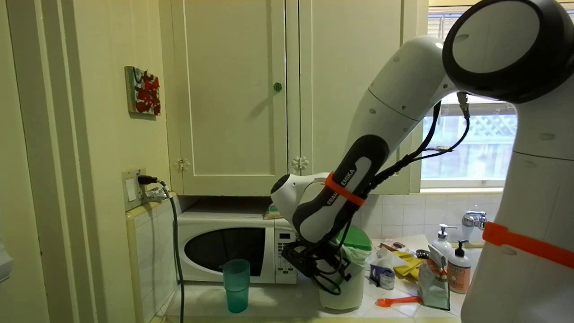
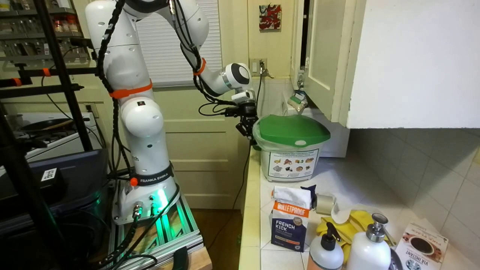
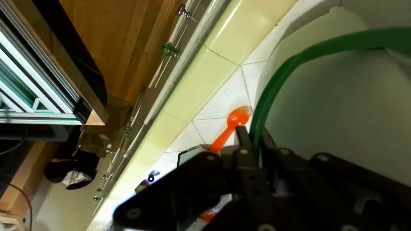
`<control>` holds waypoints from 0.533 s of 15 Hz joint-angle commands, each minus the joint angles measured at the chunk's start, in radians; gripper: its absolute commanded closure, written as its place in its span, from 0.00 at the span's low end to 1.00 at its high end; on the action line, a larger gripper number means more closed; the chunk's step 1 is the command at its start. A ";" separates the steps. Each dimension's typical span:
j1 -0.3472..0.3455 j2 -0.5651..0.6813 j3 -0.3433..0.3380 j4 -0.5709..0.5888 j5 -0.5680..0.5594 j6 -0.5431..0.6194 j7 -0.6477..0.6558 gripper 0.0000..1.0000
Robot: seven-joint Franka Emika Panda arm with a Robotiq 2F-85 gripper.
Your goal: Move the tape and orange spoon to the right then move the bin forwards.
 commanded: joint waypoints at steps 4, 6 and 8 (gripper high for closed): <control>0.020 0.118 -0.001 0.079 -0.041 -0.101 0.130 0.98; 0.019 0.159 -0.014 0.104 -0.061 -0.093 0.145 0.98; 0.022 0.193 -0.028 0.133 -0.084 -0.084 0.180 0.98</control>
